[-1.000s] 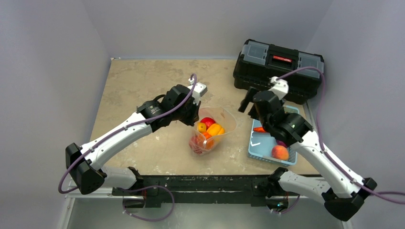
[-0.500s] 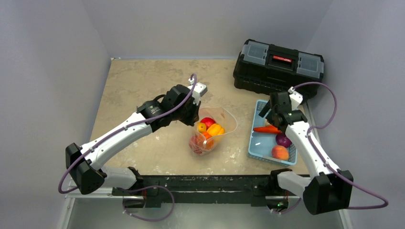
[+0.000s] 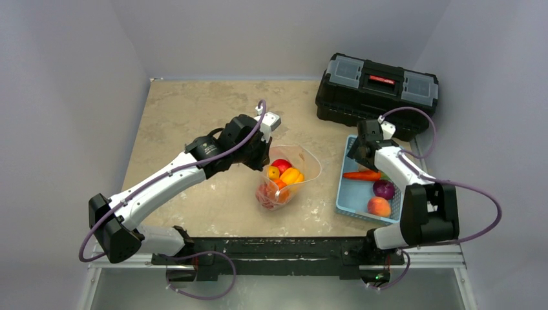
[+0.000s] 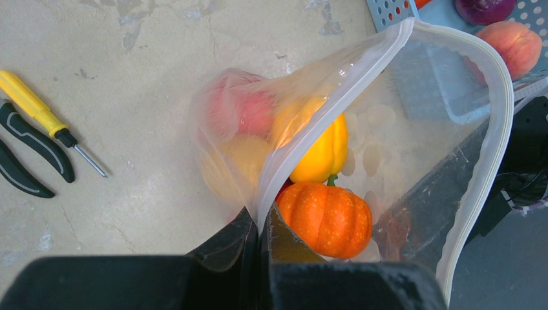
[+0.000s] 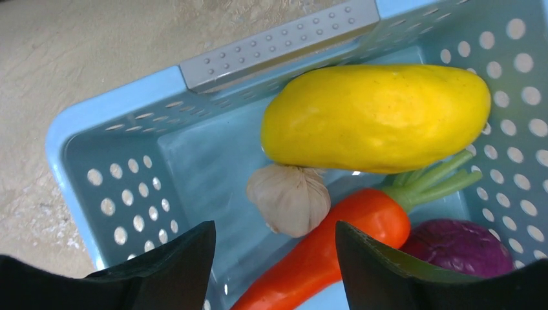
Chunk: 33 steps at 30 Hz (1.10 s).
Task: Place the food in the zip-top bag and seal the zipper
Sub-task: Pick up the fake vegetable from the bin.
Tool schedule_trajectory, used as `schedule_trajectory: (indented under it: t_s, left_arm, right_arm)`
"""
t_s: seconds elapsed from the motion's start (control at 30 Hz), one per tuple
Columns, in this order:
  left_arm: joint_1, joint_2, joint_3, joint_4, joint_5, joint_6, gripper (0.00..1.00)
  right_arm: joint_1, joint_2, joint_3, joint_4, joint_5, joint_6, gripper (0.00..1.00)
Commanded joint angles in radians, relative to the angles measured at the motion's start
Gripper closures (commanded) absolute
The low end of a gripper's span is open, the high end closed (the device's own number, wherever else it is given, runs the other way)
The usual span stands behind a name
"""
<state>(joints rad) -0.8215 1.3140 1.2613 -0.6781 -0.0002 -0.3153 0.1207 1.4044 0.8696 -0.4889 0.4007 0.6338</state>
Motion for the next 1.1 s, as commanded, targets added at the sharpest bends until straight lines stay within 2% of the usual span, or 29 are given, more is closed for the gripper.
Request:
schedule_trajectory:
  t_s: [0.0, 0.07, 0.2, 0.37, 0.5, 0.83, 0.9, 1.07]
  left_arm:
    - [-0.005, -0.01, 0.013, 0.024, 0.02, -0.015, 1.0]
    - [-0.005, -0.006, 0.013, 0.026, 0.028, -0.017, 1.0]
    - [-0.005, 0.003, 0.016, 0.025, 0.032, -0.016, 1.0]
    - [-0.004, 0.003, 0.015, 0.016, 0.003, -0.007, 1.0]
    - [-0.005, 0.002, 0.018, 0.017, 0.01, -0.01, 1.0]
    - [-0.006, 0.007, 0.018, 0.016, 0.014, -0.01, 1.0]
    - [-0.006, 0.008, 0.018, 0.017, 0.021, -0.011, 1.0]
    - [-0.004, 0.009, 0.021, 0.019, 0.031, -0.01, 1.0]
  right_arm:
    - [-0.014, 0.059, 0.025, 0.088, 0.002, -0.021, 0.34]
    - [-0.013, 0.088, 0.029, 0.1, -0.003, -0.019, 0.35]
    - [-0.013, 0.127, 0.026, 0.127, -0.011, -0.023, 0.43]
    - [-0.013, 0.178, 0.029, 0.127, -0.013, -0.014, 0.44]
    - [-0.014, 0.173, 0.01, 0.125, -0.032, 0.0, 0.56]
    - [-0.014, -0.024, 0.026, 0.027, -0.013, -0.014, 0.87]
    - [-0.013, -0.057, 0.026, 0.016, -0.05, -0.013, 0.91]
    - [-0.013, -0.148, 0.033, -0.025, -0.097, -0.071, 0.93]
